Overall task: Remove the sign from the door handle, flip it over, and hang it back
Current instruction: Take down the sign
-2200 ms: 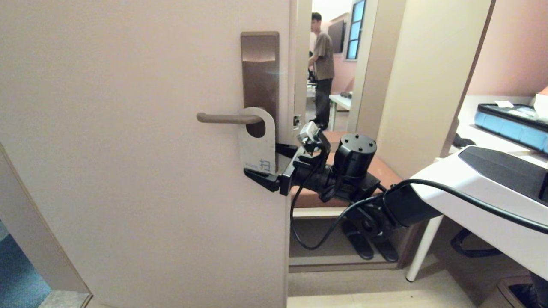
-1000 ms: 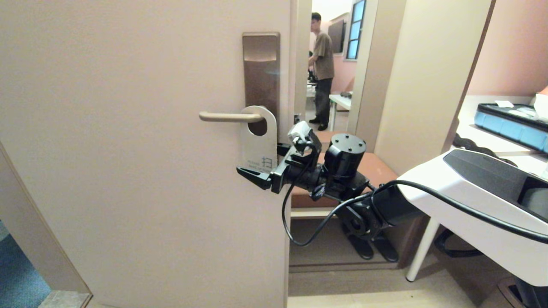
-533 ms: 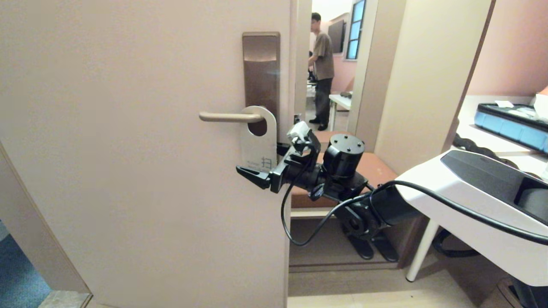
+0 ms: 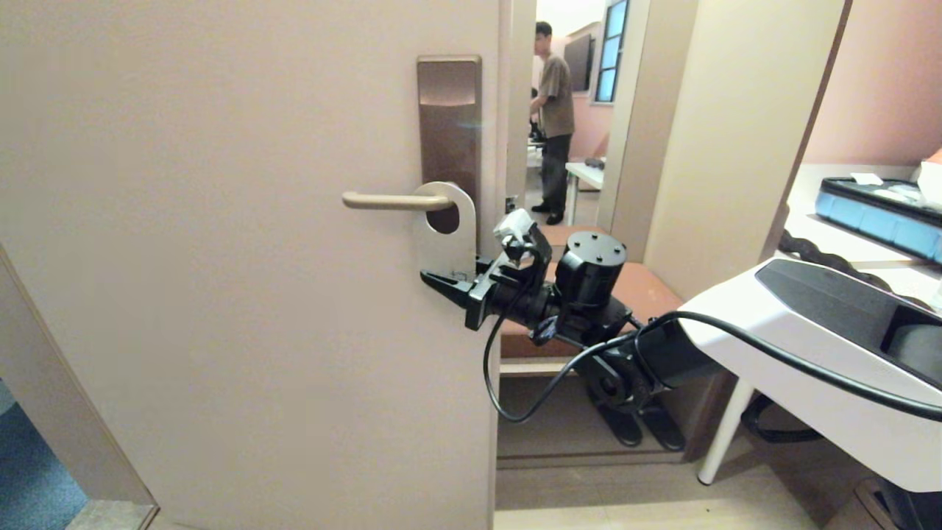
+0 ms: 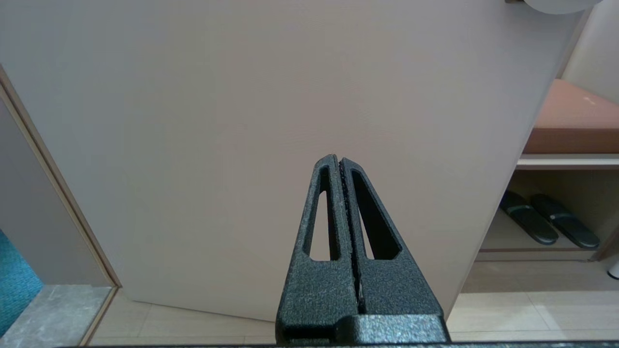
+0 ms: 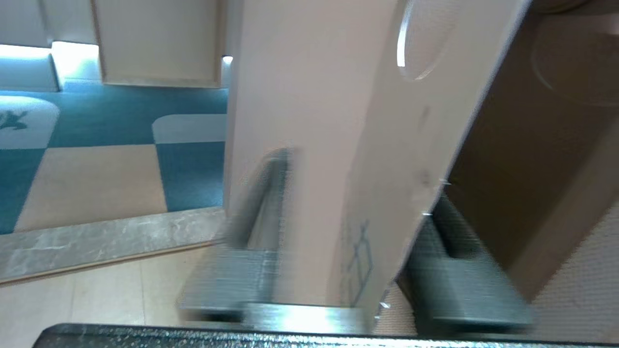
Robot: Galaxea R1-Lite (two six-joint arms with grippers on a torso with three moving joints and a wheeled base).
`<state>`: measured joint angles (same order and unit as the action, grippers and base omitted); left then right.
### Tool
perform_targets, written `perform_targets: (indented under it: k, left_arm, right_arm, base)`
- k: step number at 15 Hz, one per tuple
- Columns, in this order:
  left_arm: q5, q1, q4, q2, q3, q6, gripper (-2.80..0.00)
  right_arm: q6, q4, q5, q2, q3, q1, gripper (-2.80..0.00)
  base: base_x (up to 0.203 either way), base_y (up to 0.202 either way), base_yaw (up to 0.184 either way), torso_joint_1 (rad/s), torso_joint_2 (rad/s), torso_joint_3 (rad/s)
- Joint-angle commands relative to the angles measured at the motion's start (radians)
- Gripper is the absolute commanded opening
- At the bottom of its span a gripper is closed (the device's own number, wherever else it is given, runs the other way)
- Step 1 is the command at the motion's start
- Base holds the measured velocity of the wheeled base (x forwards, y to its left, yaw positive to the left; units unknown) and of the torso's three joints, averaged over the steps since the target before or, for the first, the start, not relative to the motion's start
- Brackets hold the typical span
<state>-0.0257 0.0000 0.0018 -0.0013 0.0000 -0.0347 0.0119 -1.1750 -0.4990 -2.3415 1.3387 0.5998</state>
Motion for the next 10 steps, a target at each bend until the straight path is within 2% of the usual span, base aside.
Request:
perform_targets:
  k: [1,10]
  left_arm:
    - [0.000,0.000,0.000,0.001,0.000,-0.001,-2.80]
    - [0.000,0.000,0.000,0.001,0.000,-0.001,-2.80]
  right_arm:
    - [-0.001,-0.009,0.012,0.002,-0.001,0.000,-2.80]
    - [-0.006,-0.011,0.022,0.005,-0.001,0.000,-2.80]
  base:
    - [0.000,0.000,0.000,0.000,0.00,0.000]
    - [0.000,0.000,0.000,0.000,0.00,0.000]
